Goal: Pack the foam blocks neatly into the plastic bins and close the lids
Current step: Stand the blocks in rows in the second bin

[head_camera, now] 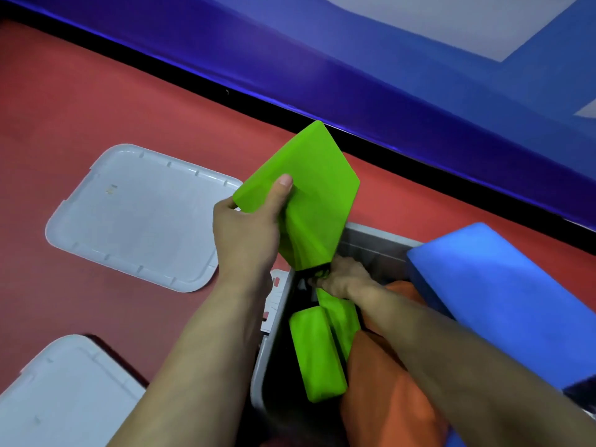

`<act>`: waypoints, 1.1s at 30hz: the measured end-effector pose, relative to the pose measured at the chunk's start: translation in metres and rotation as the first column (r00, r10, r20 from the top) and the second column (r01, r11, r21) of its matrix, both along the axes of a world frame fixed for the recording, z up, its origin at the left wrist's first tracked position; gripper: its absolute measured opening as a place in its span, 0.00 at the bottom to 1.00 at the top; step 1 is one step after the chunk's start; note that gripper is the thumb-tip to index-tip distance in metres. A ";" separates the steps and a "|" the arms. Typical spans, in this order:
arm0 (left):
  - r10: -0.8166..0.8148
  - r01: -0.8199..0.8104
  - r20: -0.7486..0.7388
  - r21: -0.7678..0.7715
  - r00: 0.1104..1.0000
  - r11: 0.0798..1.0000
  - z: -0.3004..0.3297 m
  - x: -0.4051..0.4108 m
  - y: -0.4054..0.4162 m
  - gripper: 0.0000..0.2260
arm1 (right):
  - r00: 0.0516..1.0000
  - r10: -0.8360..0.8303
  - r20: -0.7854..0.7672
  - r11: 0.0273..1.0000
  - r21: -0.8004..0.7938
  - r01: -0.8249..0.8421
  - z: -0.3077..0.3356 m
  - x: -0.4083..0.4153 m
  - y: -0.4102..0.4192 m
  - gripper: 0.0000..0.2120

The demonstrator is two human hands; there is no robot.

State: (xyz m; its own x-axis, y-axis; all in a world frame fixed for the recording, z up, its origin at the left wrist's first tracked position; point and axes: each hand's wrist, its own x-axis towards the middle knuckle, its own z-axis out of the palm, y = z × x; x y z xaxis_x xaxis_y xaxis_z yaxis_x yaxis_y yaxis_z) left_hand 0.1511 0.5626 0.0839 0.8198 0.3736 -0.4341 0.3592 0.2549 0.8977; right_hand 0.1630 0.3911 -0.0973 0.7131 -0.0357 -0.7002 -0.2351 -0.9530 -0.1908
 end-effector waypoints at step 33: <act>-0.069 0.080 0.106 -0.097 0.992 0.992 0.062 -0.015 0.025 0.11 | 0.995 0.094 -0.011 0.994 -0.058 -0.095 0.038 -0.029 0.025 0.45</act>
State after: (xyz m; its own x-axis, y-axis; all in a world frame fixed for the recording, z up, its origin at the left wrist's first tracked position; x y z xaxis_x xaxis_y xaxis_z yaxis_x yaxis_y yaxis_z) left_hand 0.1363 0.5872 0.1459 0.8858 0.2684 -0.3786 0.2881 0.3216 0.9020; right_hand 0.1339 0.4156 -0.0588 0.7096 -0.0090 -0.7045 -0.1446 -0.9805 -0.1331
